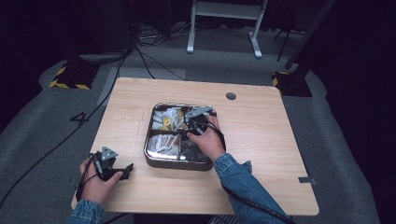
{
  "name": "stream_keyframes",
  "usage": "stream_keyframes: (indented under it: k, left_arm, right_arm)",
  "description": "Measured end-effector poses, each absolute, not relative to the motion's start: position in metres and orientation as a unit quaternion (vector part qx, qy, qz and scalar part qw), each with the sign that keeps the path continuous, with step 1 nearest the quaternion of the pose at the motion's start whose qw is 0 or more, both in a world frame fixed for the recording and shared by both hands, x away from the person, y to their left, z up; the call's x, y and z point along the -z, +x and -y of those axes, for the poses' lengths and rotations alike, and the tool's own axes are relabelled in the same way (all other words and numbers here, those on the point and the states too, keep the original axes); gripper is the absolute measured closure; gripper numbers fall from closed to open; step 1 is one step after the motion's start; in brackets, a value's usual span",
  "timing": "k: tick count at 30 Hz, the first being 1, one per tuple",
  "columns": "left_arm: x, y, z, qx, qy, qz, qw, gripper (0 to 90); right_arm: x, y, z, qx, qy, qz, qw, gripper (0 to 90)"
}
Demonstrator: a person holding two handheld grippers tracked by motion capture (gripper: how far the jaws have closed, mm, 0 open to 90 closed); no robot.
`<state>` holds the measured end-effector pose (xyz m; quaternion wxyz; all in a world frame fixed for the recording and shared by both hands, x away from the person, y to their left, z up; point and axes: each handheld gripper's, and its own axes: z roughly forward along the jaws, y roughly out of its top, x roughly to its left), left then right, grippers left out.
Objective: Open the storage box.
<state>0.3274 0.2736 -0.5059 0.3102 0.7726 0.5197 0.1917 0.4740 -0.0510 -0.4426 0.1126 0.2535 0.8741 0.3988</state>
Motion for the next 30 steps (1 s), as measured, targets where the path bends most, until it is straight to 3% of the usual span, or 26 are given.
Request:
stream_keyframes:
  k: [20, 30]
  left_arm:
    - [0.506, 0.327, -0.274, -0.192, 0.773, -0.52, 0.31, 7.6]
    - [0.506, 0.328, -0.273, -0.19, 0.774, -0.518, 0.31, 7.6]
  right_arm:
    - [0.439, 0.472, 0.049, -0.397, 0.254, -0.874, 0.121, 58.9]
    - [0.408, 0.471, 0.059, -0.413, 0.249, -0.867, 0.128, 58.9]
